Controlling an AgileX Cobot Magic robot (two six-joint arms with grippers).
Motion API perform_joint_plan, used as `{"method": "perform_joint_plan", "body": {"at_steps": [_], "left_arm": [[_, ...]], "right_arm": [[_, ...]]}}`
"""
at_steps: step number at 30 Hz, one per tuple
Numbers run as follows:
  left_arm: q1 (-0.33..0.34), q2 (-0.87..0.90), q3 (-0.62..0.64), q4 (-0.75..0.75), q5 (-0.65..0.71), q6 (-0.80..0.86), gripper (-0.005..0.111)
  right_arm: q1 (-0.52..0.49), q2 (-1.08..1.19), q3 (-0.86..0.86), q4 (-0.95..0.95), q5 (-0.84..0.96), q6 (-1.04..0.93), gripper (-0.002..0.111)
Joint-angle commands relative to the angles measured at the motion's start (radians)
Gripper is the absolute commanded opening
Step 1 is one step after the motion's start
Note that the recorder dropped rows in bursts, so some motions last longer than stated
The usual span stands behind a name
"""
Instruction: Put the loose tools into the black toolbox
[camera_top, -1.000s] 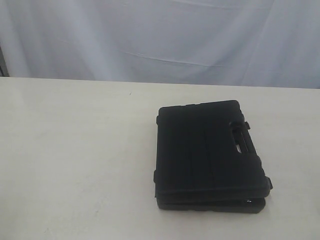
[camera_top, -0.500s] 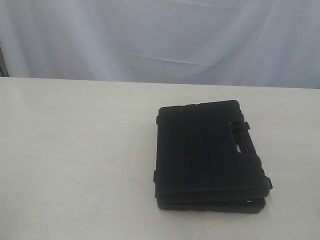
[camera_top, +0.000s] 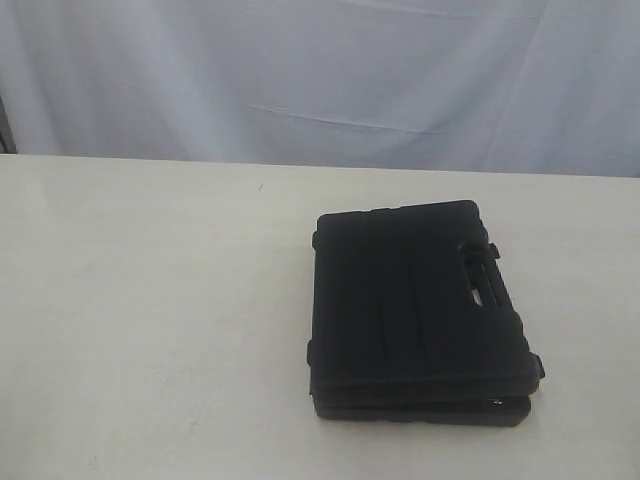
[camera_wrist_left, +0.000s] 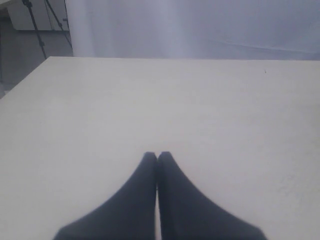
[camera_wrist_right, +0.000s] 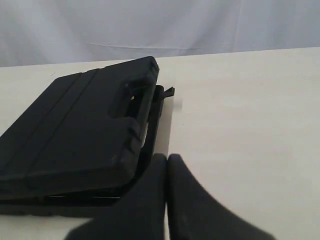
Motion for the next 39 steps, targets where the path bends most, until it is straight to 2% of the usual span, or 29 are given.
{"method": "perform_joint_plan", "body": {"at_steps": [1,39], "left_arm": [[-0.004,-0.001,0.001,0.000,-0.009,-0.002,0.000],[-0.004,-0.001,0.001,0.000,-0.009,-0.002,0.000]], "right_arm": [[0.008,-0.006,0.003,-0.002,0.007,-0.010,-0.001],[0.023,-0.006,0.003,-0.002,0.002,-0.010,-0.001]]}}
